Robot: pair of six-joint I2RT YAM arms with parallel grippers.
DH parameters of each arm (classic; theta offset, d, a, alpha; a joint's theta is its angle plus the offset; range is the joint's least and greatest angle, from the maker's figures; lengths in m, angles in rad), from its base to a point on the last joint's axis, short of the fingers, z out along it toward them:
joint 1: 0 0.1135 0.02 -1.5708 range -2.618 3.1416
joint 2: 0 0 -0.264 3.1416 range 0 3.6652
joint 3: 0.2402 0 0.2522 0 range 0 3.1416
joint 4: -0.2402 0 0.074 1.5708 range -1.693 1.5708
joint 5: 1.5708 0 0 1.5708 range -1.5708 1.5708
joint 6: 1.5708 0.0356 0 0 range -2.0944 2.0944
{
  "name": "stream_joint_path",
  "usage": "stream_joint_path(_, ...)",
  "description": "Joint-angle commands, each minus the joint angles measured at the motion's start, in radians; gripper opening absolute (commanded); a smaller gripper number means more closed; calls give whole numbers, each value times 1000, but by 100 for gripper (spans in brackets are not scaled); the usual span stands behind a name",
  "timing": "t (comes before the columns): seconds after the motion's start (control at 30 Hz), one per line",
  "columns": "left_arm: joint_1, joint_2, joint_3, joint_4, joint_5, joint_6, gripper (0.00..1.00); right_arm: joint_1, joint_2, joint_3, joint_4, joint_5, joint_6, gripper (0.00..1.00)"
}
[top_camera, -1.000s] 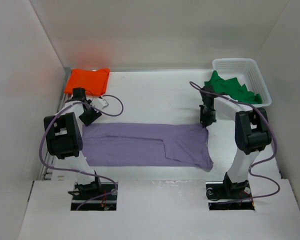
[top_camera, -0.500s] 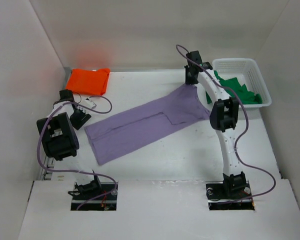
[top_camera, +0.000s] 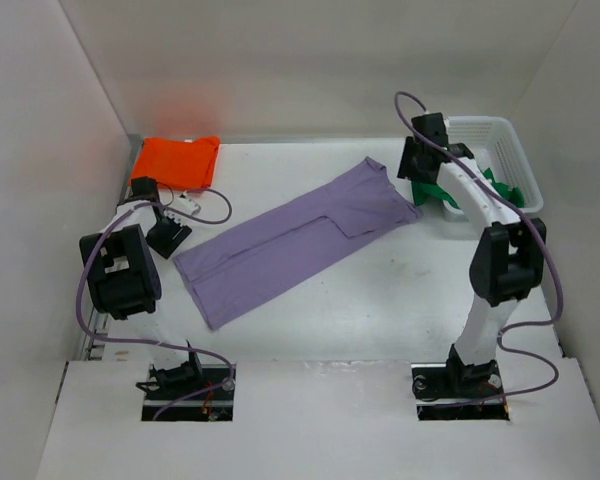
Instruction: Fold and stack the t-shirts
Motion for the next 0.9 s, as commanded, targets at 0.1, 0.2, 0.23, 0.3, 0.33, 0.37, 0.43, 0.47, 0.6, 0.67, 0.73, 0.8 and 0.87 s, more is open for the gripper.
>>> stream_joint_path(0.1, -24, -28, 27, 47, 6, -103, 57, -59, 1, -195, 92, -124, 248, 59)
stream_joint_path(0.2, -35, -25, 23, 47, 6, -110, 57, -65, 43, -188, 110, -136, 270, 63)
stream_joint_path(0.23, -39, -28, 18, 47, 7, -111, 57, -65, 59, -176, 106, -136, 270, 64)
stream_joint_path(0.3, -42, -33, 10, 48, 7, -116, 57, -65, 93, -151, 90, -138, 270, 64)
stream_joint_path(0.33, -44, -36, 7, 50, 7, -120, 57, -67, 106, -144, 81, -138, 270, 64)
stream_joint_path(0.37, -46, -39, 6, 50, 7, -125, 57, -67, 117, -139, 72, -139, 268, 64)
stream_joint_path(0.43, -49, -48, 1, 50, 11, -137, 57, -69, 131, -133, 54, -153, 260, 64)
stream_joint_path(0.47, -52, -53, -2, 50, 17, -142, 57, -70, 133, -130, 46, -155, 256, 65)
stream_joint_path(0.6, -69, -56, 4, 50, 44, -156, 58, -78, 172, -61, -21, -181, 216, 65)
stream_joint_path(0.67, -82, -41, 18, 51, 46, -160, 58, -79, 217, 14, -81, -198, 181, 60)
stream_joint_path(0.73, -96, -25, 30, 58, 43, -166, 58, -79, 266, 100, -145, -204, 132, 48)
stream_joint_path(0.8, -105, -19, 38, 59, 44, -174, 58, -75, 309, 175, -210, -201, 107, 30)
stream_joint_path(0.87, -113, -16, 41, 59, 46, -174, 58, -73, 327, 209, -238, -196, 95, 9)
